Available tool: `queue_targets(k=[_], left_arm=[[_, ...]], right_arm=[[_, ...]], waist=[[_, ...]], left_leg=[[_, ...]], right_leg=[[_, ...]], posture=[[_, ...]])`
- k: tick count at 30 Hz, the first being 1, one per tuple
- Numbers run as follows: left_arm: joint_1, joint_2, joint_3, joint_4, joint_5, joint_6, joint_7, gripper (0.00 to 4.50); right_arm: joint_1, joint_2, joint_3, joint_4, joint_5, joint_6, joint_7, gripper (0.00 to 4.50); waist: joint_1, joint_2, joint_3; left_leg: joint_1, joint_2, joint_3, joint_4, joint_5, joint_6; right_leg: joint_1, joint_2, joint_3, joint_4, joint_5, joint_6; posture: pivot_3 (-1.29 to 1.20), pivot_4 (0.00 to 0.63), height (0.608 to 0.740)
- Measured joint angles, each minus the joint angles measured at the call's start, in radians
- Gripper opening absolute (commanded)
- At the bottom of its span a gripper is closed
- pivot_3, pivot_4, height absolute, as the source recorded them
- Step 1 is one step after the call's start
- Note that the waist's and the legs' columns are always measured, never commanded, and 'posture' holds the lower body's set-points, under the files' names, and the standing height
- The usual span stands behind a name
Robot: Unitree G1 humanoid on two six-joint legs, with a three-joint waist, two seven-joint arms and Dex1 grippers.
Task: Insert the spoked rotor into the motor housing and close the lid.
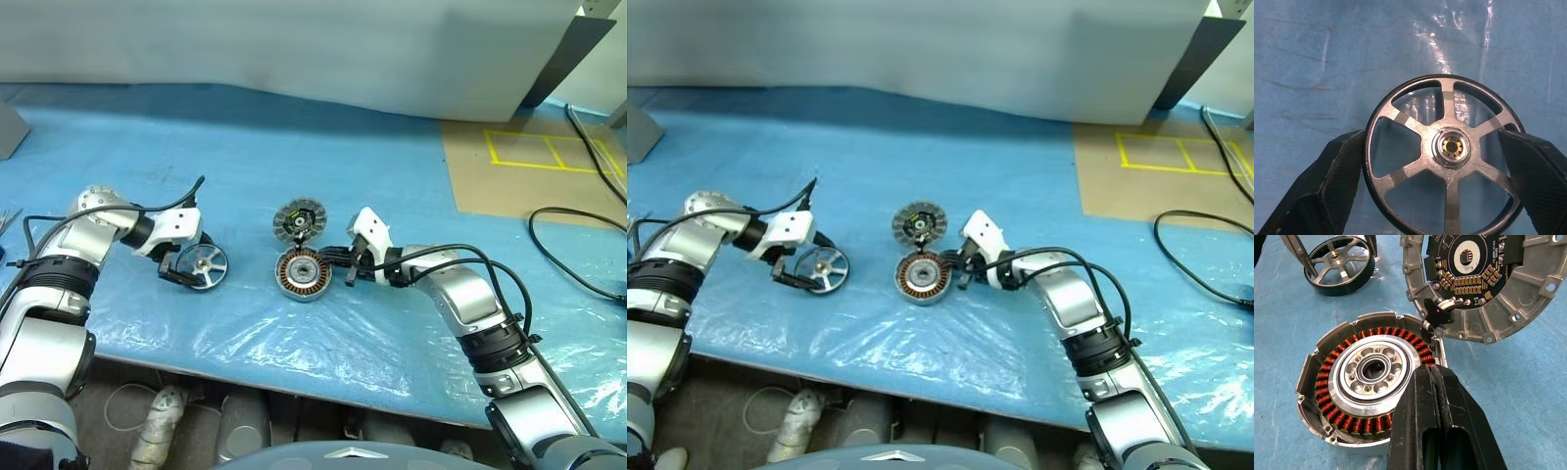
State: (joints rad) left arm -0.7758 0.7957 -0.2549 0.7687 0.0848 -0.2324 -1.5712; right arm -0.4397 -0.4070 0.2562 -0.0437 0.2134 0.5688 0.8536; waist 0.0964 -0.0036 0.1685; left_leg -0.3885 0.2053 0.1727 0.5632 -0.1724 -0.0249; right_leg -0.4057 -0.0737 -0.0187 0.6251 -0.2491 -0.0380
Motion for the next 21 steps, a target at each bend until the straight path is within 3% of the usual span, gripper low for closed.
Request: queue_targets(k=[3, 16, 21], left_arm=[[0.000, 0.014, 0.006, -0.009, -0.003, 0.000, -0.008, 3.24], [0.069, 0.027, 0.030, -0.097, -0.022, 0.006, 0.017, 3.24], [0.113, 0.014, 0.053, -0.218, -0.131, 0.195, -0.023, 3.24]], right_arm=[[0.000, 0.000, 0.000, 0.000, -0.002, -0.001, -0.005, 0.00], [0.000, -0.001, 0.001, 0.009, -0.016, -0.014, -0.004, 0.00], [0.002, -0.002, -0.017, -0.003, 0.019, 0.024, 0.009, 0.00]], waist=[[0.000, 0.001, 0.000], [-0.001, 0.001, -0.001], [0.000, 0.001, 0.000]], left_leg=[[0.002, 0.000, 0.000, 0.000, 0.000, 0.000], [0.004, -0.001, 0.000, -0.001, 0.000, 0.000], [0.003, 0.000, 0.000, -0.001, 0.000, 0.000]], right_leg=[[0.001, 0.000, 0.000, 0.000, 0.000, 0.000], [0.003, -0.001, 0.001, 0.000, 0.000, 0.000], [0.002, -0.001, 0.001, 0.000, 0.000, 0.000]], posture=[[0.00, 0.150, 0.740], [0.00, 0.150, 0.740], [0.00, 0.150, 0.740]])
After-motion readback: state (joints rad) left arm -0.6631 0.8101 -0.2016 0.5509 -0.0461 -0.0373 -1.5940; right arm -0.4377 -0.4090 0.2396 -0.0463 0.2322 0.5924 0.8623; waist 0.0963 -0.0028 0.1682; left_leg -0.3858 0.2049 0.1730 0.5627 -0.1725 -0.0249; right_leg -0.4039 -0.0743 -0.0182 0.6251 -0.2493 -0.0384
